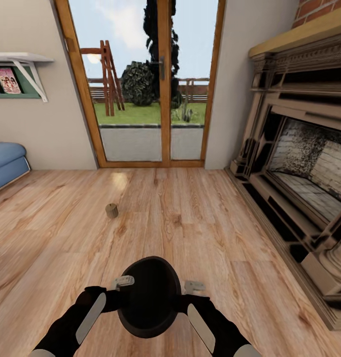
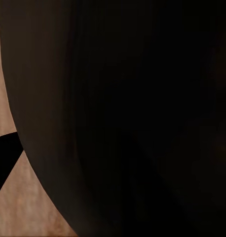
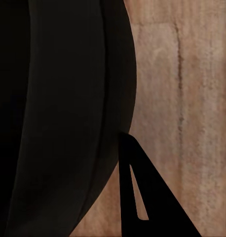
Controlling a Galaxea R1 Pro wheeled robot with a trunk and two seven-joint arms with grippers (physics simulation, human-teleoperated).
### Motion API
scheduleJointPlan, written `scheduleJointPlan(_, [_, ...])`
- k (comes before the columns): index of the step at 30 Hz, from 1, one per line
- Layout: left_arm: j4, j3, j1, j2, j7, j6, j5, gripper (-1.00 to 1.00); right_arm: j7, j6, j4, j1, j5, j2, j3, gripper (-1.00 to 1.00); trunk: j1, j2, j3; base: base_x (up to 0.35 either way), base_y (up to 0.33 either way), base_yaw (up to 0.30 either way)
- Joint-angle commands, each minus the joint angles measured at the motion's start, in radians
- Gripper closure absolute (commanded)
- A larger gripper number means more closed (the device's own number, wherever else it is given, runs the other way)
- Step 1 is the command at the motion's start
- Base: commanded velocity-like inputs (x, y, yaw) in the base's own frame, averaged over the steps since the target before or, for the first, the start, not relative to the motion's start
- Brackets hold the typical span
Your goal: Place each of the two pumpkins and all three candles from the living room inside a cabinet in the living room (use any cabinet), then make sure every cabinet is closed, and position the cauldron so it is next to a table in the living room.
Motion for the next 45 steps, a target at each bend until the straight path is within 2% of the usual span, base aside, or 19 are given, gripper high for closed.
scheduleJointPlan(1, [-0.002, -0.003, -0.001, 0.001, 0.005, 0.001, 0.031, 1.00, -0.010, 0.002, -0.001, 0.000, -0.010, -0.001, 0.006, 1.00, -0.001, 0.000, 0.003, 0.000, 0.000, 0.000])
scheduleJointPlan(4, [-0.002, -0.003, -0.001, 0.001, 0.005, 0.001, 0.031, 1.00, -0.010, 0.002, -0.002, 0.000, -0.010, -0.001, 0.006, 1.00, -0.002, 0.001, 0.015, 0.000, 0.000, 0.000])
scheduleJointPlan(23, [-0.002, -0.003, -0.001, 0.001, 0.006, 0.001, 0.031, 1.00, -0.008, 0.002, -0.011, 0.000, -0.011, -0.002, 0.006, 1.00, -0.075, 0.134, 0.074, 0.000, 0.000, 0.000])
scheduleJointPlan(29, [-0.002, -0.003, -0.001, 0.001, 0.007, 0.001, 0.031, 1.00, -0.008, 0.003, -0.011, 0.000, -0.011, -0.002, 0.006, 1.00, -0.075, 0.134, 0.074, 0.000, 0.000, 0.152])
scheduleJointPlan(45, [-0.002, -0.003, -0.001, 0.001, 0.009, 0.001, 0.030, 1.00, -0.009, 0.004, -0.012, 0.000, -0.011, -0.002, 0.006, 1.00, -0.075, 0.134, 0.074, 0.000, 0.000, 0.282])
